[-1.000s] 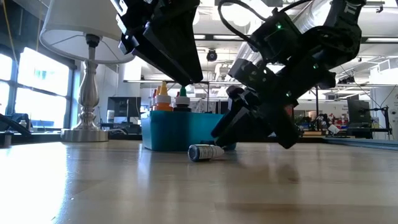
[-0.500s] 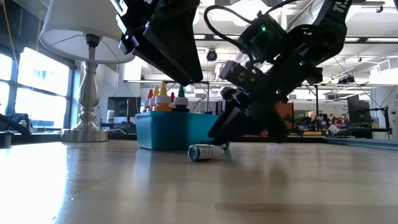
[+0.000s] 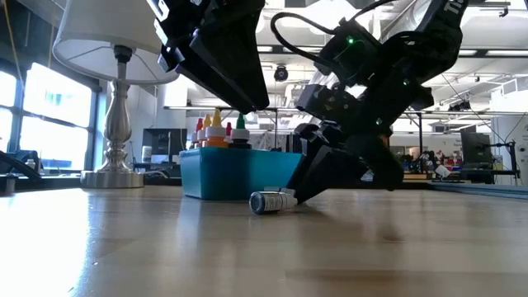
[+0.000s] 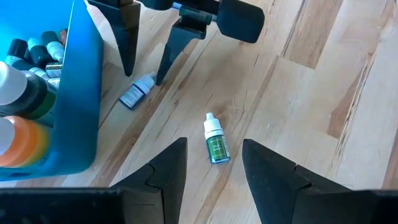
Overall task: Pick & Place food coloring
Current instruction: Put the small red food coloring bottle into the bin
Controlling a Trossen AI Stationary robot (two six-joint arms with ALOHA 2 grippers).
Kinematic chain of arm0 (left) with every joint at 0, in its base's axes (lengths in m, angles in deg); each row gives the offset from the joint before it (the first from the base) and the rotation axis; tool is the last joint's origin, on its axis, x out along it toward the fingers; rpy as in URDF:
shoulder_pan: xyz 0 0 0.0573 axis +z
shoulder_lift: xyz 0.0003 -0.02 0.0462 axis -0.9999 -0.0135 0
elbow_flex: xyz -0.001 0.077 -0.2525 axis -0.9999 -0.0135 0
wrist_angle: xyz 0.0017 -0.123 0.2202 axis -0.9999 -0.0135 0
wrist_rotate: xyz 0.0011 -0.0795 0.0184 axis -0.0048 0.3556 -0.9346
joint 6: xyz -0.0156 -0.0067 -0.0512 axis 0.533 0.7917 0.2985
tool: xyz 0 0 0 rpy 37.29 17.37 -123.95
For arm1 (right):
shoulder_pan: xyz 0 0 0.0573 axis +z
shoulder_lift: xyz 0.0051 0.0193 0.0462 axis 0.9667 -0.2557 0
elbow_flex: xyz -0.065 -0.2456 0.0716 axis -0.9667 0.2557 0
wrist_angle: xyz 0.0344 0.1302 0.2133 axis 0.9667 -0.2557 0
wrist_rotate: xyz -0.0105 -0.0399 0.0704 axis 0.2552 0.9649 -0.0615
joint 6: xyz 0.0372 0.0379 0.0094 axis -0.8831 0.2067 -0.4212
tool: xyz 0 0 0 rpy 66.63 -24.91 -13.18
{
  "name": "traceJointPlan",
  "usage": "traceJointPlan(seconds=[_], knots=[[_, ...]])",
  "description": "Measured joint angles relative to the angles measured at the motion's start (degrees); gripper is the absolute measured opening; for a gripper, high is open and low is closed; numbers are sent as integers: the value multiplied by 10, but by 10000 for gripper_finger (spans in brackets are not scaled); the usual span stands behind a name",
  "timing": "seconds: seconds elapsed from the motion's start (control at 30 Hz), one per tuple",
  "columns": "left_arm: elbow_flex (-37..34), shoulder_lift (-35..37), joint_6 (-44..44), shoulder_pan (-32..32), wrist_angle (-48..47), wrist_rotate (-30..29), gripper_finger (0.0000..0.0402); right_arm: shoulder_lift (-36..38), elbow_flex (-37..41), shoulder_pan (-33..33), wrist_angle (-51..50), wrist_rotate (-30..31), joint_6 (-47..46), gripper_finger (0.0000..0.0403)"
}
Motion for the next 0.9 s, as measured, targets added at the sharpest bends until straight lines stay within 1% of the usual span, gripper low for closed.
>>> traceJointPlan(seconds=[0.13, 0.27, 0.37, 0.6, 0.8, 0.9], knots=[[0, 0, 0, 0, 0, 0, 151, 0, 1, 5, 17, 7, -4, 138], [0, 0, 0, 0, 0, 1, 151, -3, 2, 9, 55, 24, -45, 136], [0, 0, 0, 0, 0, 1, 151, -2, 2, 8, 53, 27, -38, 135], [0, 0, 0, 0, 0, 1, 151, -4, 2, 8, 56, 4, -37, 135], [0, 0, 0, 0, 0, 1, 151, -39, 2, 6, 104, 24, -45, 135], [0, 0, 0, 0, 0, 1, 151, -49, 1, 7, 123, 52, -94, 135]])
